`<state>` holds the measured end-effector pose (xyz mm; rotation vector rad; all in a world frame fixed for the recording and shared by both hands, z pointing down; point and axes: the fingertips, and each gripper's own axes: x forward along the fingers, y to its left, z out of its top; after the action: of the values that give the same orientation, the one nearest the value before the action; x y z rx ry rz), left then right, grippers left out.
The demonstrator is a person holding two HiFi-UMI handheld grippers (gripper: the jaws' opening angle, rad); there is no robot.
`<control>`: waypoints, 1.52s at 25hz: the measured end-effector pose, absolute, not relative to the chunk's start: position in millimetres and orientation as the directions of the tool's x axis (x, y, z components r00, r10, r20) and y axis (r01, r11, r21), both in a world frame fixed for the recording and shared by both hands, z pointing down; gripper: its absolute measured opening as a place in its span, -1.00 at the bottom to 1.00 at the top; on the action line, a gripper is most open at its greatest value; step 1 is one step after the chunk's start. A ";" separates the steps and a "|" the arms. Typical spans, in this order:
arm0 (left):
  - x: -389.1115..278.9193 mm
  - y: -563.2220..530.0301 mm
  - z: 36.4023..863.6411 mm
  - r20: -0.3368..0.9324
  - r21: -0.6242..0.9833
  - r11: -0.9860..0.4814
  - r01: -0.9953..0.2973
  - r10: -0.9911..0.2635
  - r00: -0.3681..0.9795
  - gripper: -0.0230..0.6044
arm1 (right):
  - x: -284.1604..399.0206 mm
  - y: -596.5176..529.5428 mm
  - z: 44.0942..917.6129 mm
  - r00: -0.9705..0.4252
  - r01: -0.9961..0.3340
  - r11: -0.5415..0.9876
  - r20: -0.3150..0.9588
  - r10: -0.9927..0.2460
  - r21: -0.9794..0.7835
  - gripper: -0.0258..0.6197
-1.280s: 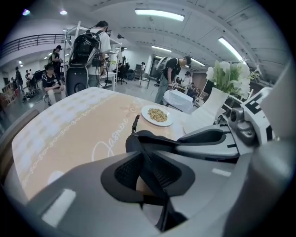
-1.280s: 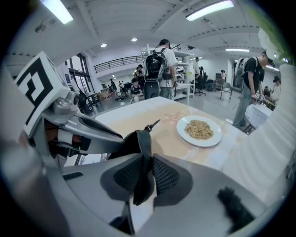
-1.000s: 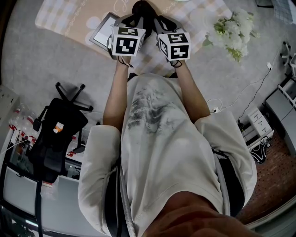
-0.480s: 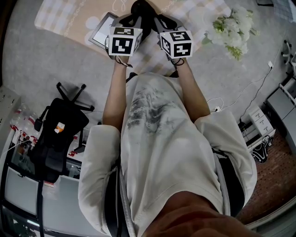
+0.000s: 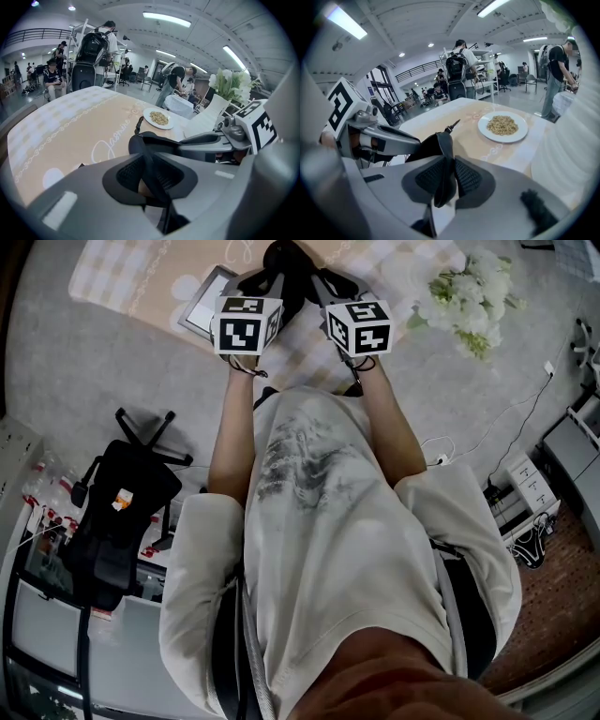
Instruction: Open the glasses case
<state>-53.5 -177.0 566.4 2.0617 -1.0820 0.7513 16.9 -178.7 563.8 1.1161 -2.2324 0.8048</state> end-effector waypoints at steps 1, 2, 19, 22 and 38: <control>-53.4 -176.9 566.3 0.739 0.301 -0.423 -0.854 -0.462 0.490 -0.68 | 17.1 -178.6 564.0 -0.531 -0.828 0.487 0.665 -0.525 -0.277 -0.69; -53.2 -176.8 566.3 0.737 0.304 -0.424 -0.853 -0.463 0.493 -0.68 | 17.4 -178.5 564.3 -0.533 -0.827 0.489 0.664 -0.525 -0.277 -0.69; -54.4 -177.3 566.8 0.685 0.379 -0.429 -0.820 -0.466 0.561 -0.66 | 16.7 -177.3 566.1 -0.529 -0.821 0.519 0.662 -0.531 -0.239 -0.70; -54.6 -177.1 567.4 0.683 0.385 -0.427 -0.818 -0.464 0.564 -0.65 | 16.8 -176.8 566.2 -0.528 -0.820 0.521 0.663 -0.531 -0.237 -0.70; -55.2 -177.3 567.0 0.681 0.391 -0.427 -0.815 -0.461 0.568 -0.64 | 15.9 -176.5 564.9 -0.531 -0.817 0.526 0.663 -0.528 -0.236 -0.70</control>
<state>-55.2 -177.3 567.0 2.0829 -1.0172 0.6308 15.9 -176.5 564.9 1.0907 -2.2454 0.7320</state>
